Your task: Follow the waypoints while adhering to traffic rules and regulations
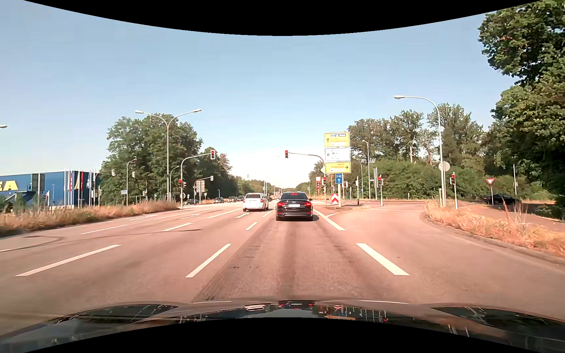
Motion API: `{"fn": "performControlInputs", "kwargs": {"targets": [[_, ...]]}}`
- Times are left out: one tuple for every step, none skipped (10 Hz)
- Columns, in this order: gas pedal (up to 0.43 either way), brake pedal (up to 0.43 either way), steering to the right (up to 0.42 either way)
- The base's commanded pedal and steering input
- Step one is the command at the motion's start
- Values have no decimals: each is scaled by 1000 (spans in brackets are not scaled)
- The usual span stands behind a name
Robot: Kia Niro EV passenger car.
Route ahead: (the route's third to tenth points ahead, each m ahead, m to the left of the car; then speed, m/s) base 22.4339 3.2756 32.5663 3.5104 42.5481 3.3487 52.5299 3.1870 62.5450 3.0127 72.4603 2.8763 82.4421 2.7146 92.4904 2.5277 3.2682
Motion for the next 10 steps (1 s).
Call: {"fn": "performControlInputs", "kwargs": {"targets": [[0, 140, 0], [0, 140, 0], [0, 134, 0], [0, 140, 0], [0, 140, 0], [0, 134, 0], [0, 140, 0], [0, 140, 0], [0, 134, 0], [0, 140, 0]]}}
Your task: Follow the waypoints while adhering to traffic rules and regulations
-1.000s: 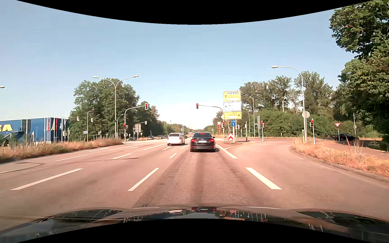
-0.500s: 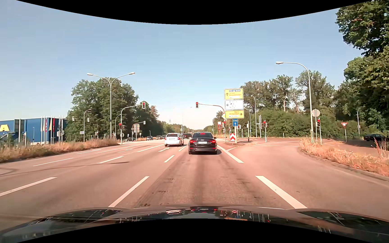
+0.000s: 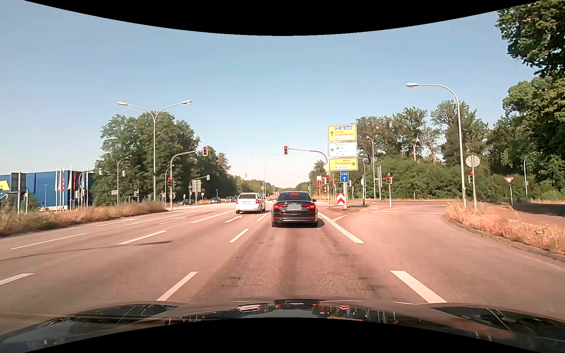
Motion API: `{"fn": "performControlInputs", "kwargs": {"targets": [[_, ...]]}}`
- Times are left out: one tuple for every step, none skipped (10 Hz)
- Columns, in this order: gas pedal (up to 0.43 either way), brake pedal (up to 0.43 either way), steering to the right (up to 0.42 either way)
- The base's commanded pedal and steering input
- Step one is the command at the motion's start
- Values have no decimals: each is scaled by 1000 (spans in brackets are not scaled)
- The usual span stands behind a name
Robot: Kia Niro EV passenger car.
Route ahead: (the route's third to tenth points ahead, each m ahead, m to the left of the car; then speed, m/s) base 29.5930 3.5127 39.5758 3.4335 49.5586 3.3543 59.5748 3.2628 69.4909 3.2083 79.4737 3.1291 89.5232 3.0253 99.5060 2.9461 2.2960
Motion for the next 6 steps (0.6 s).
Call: {"fn": "performControlInputs", "kwargs": {"targets": [[0, 140, 0], [0, 134, 0], [0, 134, 0], [0, 134, 0], [0, 134, 0], [0, 134, 0]]}}
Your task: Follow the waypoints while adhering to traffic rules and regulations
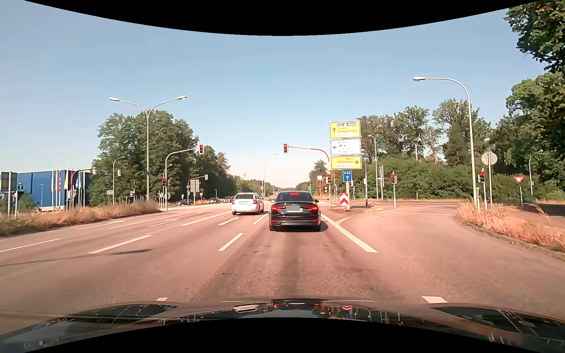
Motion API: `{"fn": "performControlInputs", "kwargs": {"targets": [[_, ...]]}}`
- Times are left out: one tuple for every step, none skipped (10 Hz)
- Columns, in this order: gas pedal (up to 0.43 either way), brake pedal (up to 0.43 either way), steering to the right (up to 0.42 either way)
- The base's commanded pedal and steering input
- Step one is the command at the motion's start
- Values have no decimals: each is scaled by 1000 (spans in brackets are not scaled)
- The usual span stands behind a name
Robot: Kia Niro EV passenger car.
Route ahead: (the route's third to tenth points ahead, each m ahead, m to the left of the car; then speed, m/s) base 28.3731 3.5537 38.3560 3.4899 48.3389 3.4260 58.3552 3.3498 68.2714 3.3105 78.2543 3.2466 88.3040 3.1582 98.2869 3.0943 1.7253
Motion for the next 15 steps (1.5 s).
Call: {"fn": "performControlInputs", "kwargs": {"targets": [[0, 134, 0], [0, 134, 0], [0, 134, 0], [0, 134, 0], [0, 134, 0], [0, 134, 0], [0, 134, 0], [0, 134, 0], [0, 128, 0], [0, 128, 0], [0, 128, 0], [0, 128, 0], [0, 128, 0], [0, 128, 0], [0, 128, 0]]}}
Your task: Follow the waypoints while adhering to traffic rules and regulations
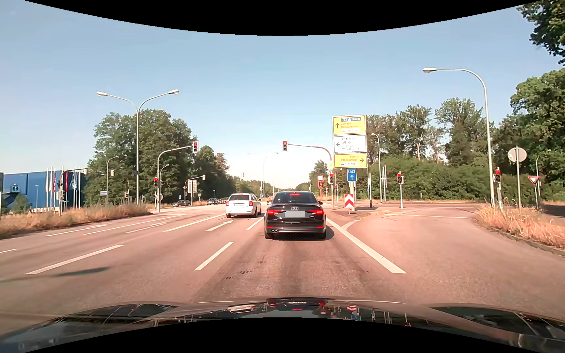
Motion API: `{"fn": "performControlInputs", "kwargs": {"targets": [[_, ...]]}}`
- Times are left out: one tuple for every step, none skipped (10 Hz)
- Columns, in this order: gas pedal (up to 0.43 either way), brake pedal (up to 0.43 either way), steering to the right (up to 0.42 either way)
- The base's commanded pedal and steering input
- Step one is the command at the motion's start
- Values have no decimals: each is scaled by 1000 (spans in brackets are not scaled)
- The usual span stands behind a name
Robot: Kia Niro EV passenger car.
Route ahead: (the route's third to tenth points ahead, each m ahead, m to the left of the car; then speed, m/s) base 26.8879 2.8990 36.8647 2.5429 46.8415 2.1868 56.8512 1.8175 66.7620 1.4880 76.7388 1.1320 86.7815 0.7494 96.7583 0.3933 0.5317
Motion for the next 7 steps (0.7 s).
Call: {"fn": "performControlInputs", "kwargs": {"targets": [[0, 134, 0], [0, 128, 0], [0, 128, 0], [0, 128, 0], [0, 128, 0], [0, 134, 0], [0, 128, 0]]}}
